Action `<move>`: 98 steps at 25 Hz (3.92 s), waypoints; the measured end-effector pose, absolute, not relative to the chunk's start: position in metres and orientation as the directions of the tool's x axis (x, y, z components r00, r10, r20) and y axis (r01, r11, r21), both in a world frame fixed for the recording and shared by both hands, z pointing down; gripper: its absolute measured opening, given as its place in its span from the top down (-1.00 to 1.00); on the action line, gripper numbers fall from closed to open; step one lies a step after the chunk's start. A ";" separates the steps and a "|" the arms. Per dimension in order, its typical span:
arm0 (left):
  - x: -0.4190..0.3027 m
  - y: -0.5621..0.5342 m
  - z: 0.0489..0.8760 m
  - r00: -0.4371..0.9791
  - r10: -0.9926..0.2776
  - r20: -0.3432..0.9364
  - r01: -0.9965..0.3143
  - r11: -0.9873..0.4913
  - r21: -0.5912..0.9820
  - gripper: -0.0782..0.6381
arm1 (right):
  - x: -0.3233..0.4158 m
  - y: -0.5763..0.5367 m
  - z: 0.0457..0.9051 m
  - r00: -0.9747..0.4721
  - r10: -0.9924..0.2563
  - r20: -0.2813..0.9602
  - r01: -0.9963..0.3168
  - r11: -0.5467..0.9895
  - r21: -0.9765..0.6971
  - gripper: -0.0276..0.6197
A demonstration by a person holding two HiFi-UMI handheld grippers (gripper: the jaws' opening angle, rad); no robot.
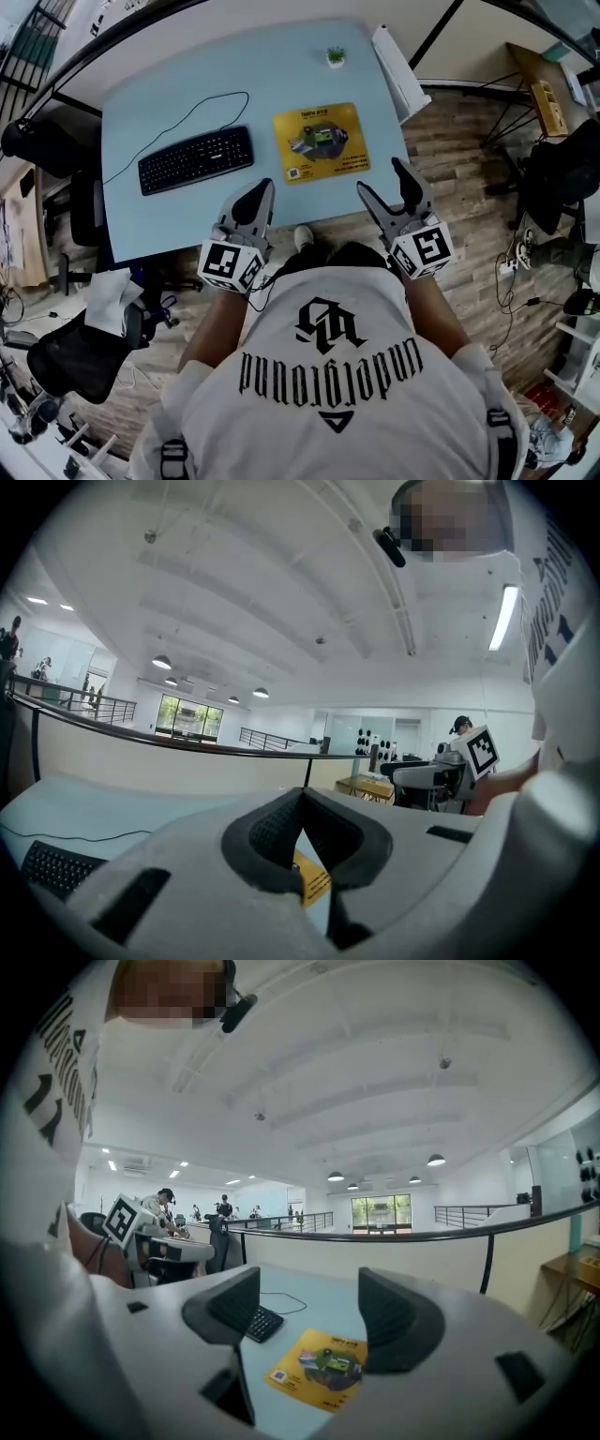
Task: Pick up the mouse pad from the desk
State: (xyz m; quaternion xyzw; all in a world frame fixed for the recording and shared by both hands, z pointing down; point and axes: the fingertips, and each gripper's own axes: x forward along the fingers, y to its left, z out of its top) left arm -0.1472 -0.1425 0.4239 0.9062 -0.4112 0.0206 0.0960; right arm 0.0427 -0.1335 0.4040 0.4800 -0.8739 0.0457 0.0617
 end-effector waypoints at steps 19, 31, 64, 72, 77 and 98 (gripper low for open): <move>-0.150 -0.191 0.435 0.649 -0.751 0.122 -0.759 -0.629 0.166 0.76 | 0.048 -0.202 0.443 -0.508 -0.830 0.230 -0.856 0.515 -0.030 -0.03; -0.124 -0.252 0.475 0.590 -0.779 0.210 -0.807 -0.565 0.172 0.76 | 0.083 -0.270 0.518 -0.520 -0.758 0.393 -0.844 0.527 -0.100 -0.05; -0.097 -0.305 0.649 0.543 -0.679 0.494 -0.834 -0.505 0.223 0.76 | 0.089 -0.316 0.784 -0.446 -0.450 0.774 -0.848 0.488 -0.206 -0.37; -0.097 -0.306 0.660 0.550 -0.667 0.502 -0.829 -0.508 0.233 0.76 | 0.085 -0.317 0.797 -0.402 -0.457 0.793 -0.860 0.485 -0.157 -0.46; -0.094 -0.306 0.663 0.559 -0.661 0.501 -0.824 -0.514 0.240 0.76 | 0.084 -0.317 0.801 -0.374 -0.478 0.795 -0.866 0.486 -0.116 -0.49; -0.088 -0.299 0.655 0.575 -0.649 0.498 -0.806 -0.556 0.205 0.76 | 0.068 -0.311 0.796 -0.375 -0.496 0.783 -0.859 0.503 -0.092 -0.15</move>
